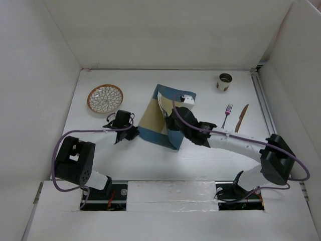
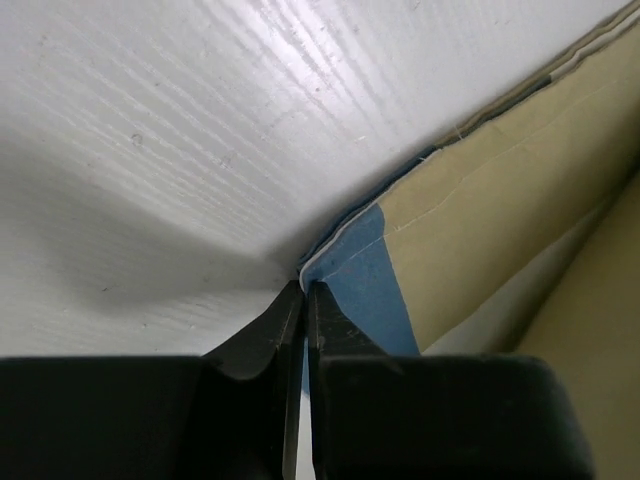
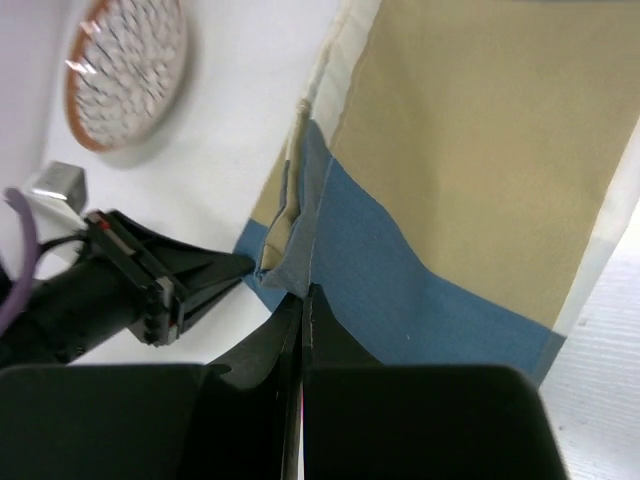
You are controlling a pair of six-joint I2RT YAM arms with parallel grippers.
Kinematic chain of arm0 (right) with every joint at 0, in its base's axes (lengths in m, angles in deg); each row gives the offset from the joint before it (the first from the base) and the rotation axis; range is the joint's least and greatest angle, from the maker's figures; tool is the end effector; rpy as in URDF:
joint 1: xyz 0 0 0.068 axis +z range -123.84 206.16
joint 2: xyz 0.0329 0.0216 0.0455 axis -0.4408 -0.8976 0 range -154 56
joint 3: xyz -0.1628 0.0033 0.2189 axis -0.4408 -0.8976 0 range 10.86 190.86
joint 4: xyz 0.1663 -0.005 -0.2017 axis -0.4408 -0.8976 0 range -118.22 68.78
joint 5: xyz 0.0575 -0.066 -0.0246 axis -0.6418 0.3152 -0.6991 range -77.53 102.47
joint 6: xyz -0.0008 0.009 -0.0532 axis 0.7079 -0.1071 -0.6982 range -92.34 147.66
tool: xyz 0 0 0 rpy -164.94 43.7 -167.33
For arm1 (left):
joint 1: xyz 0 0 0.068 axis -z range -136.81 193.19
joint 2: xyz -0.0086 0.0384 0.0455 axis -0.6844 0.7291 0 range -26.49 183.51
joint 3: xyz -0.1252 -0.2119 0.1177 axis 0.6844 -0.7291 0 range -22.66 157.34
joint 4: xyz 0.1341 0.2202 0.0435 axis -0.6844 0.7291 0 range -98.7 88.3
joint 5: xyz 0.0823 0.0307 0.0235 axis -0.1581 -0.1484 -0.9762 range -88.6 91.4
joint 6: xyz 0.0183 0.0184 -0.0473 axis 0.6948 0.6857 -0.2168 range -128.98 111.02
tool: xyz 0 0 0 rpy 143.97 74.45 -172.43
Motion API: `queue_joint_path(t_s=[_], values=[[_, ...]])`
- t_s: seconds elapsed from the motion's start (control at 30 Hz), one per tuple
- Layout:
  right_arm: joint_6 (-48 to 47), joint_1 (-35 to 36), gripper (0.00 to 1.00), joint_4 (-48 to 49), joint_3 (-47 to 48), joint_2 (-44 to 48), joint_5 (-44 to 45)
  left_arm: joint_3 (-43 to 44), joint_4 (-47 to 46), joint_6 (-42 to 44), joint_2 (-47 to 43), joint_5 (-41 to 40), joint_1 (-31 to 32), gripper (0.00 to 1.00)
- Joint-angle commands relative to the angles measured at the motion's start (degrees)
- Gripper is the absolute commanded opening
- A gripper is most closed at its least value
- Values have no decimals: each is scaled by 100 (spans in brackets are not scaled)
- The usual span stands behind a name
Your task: Set the dinner table for one person
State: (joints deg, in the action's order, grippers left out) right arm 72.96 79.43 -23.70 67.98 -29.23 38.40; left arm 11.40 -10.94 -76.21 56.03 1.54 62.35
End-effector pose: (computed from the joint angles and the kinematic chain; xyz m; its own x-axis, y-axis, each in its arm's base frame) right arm 0.2120 0.2582 0.2601 -0.5664 0.3098 -0.7637 -0.1323 0.8805 0.4553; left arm 0.2538 -0.0884 0.1525 -0.5681 -0.7787 -0.2662 -0.5011 0.5839 -0.6387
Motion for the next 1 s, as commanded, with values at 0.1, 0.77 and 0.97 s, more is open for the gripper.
queue_joint_path(t_s=[0.1, 0.77, 0.97], values=[[-83, -790, 0, -603, 351, 1490, 35, 1986, 1680, 955, -832, -927, 27, 0], [-433, -2505, 0, -2487, 1151, 3348, -528, 4607, 2799, 1721, -1618, -585, -228, 0], [-1250, -3674, 0, -1660, 2195, 1680, -1985, 6651, 2878, 2195, 218, -50, -580, 0]])
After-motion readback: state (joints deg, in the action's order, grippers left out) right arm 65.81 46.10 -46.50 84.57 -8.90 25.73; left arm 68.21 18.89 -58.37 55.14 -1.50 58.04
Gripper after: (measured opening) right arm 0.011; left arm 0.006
